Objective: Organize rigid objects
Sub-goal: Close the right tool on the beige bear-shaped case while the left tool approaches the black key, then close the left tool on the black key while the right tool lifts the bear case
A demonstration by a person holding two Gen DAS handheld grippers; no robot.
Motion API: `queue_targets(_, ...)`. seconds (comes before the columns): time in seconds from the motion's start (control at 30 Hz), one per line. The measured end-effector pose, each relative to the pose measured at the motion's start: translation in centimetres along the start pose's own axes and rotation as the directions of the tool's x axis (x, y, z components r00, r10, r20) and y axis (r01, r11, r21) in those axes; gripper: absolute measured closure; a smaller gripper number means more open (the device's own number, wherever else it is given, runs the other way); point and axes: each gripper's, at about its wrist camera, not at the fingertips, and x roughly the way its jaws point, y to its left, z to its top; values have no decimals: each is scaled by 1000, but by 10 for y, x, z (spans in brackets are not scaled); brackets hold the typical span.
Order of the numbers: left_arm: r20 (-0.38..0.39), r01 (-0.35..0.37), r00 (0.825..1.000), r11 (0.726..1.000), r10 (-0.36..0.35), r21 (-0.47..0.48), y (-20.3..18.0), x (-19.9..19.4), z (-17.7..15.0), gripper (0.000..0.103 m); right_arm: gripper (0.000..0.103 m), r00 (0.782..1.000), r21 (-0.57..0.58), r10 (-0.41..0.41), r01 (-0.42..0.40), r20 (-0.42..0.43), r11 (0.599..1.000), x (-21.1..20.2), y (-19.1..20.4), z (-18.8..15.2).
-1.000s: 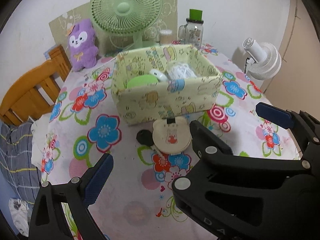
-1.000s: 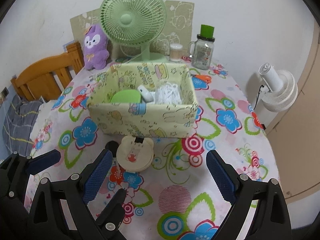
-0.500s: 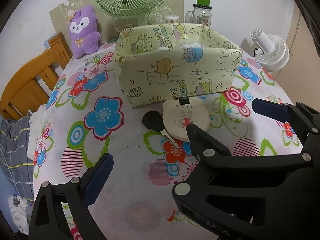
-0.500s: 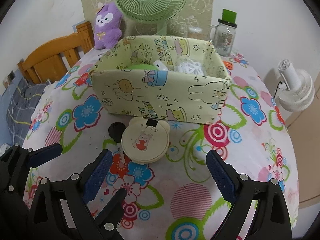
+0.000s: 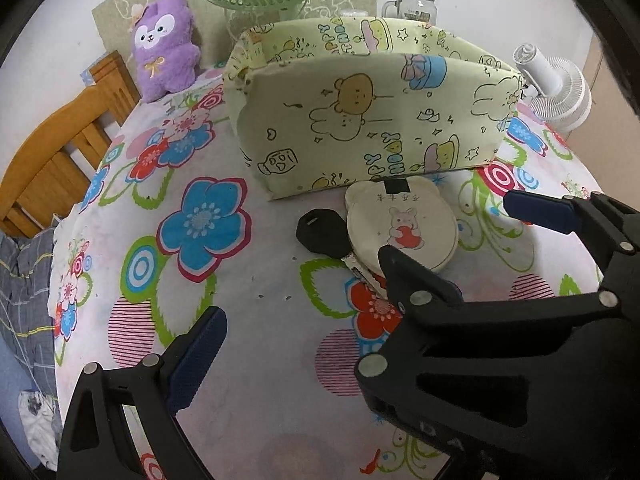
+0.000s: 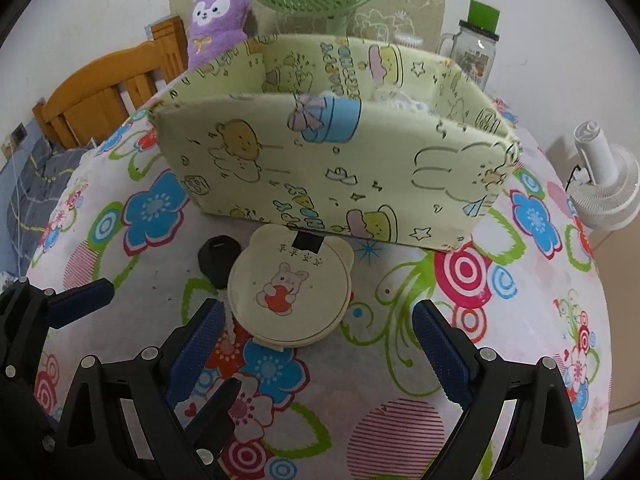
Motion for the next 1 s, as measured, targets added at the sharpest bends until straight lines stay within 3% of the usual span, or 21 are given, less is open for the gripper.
queue_targets(0.67, -40, 1, 999, 997, -4, -81, 20, 21, 5, 4, 7, 1000, -4, 2, -2, -27, 1000, 31, 12, 13)
queue_targets(0.9, -38, 17, 999, 998, -19, -64, 20, 24, 7, 4, 25, 1000, 15, 26, -26, -8, 1000, 26, 10, 9)
queue_targets(1.0, -39, 19, 999, 999, -21, -51, 16, 24, 7, 4, 26, 1000, 24, 13, -13, -11, 1000, 24, 7, 6)
